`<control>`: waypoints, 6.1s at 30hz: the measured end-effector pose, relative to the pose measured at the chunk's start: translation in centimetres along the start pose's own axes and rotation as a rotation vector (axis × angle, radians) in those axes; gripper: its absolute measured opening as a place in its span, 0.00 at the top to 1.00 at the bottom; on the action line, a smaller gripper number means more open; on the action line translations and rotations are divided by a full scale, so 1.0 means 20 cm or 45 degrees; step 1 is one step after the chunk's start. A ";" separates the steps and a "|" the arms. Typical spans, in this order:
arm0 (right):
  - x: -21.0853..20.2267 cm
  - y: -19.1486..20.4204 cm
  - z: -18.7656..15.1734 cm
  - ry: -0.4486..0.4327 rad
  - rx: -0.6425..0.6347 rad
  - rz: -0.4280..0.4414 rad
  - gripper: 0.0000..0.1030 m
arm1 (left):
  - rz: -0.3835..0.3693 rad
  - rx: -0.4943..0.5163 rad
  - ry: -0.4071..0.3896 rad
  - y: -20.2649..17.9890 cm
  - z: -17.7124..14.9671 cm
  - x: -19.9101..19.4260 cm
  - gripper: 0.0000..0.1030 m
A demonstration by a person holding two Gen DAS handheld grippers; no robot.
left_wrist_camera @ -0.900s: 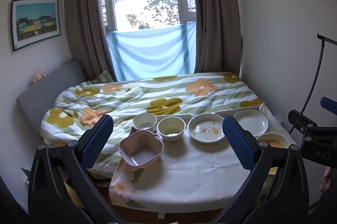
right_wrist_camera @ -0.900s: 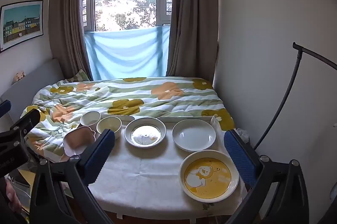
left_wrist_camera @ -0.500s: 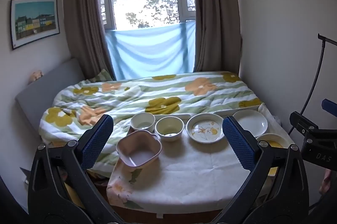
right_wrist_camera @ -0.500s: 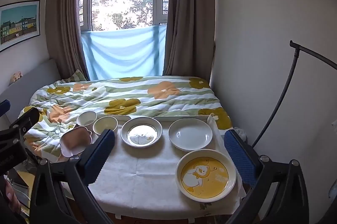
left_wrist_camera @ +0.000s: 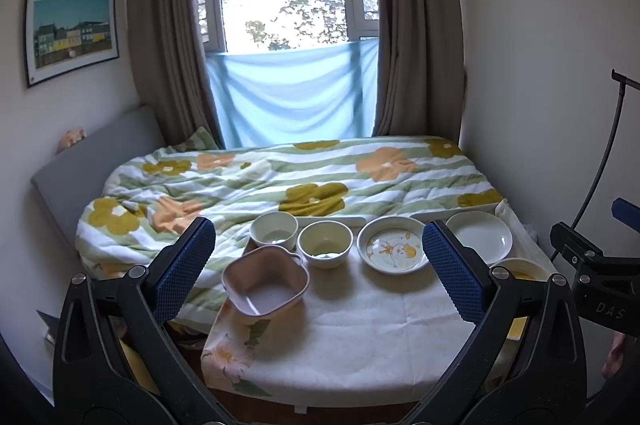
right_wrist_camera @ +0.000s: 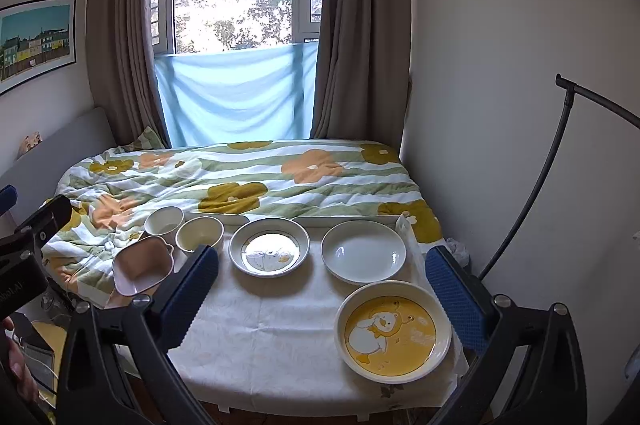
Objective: Organize plates and bowls
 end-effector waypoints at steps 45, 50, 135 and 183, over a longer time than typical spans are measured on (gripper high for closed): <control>0.04 0.04 0.00 0.010 -0.006 0.002 0.00 | -0.015 -0.007 0.013 0.03 -0.02 0.03 0.00; 0.03 0.05 0.00 0.009 -0.009 0.003 0.00 | -0.005 -0.005 0.014 0.03 -0.02 0.04 0.00; 1.12 -1.06 -1.03 0.736 0.798 0.176 0.84 | -0.974 0.891 1.072 -1.72 -1.02 1.47 0.79; 1.37 0.73 -0.87 0.861 -0.126 0.710 0.84 | -0.454 -0.126 0.975 0.25 -1.26 1.41 0.79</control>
Point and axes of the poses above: each gripper's, at about its wrist camera, not at the fingertips, and x roughly the way its jaws point, y to its left, z to its top, the point moved 10 cm from there along x, roughly the way its jaws point, and after that the axes turned 9 degrees about y, right-handed, at the moved point
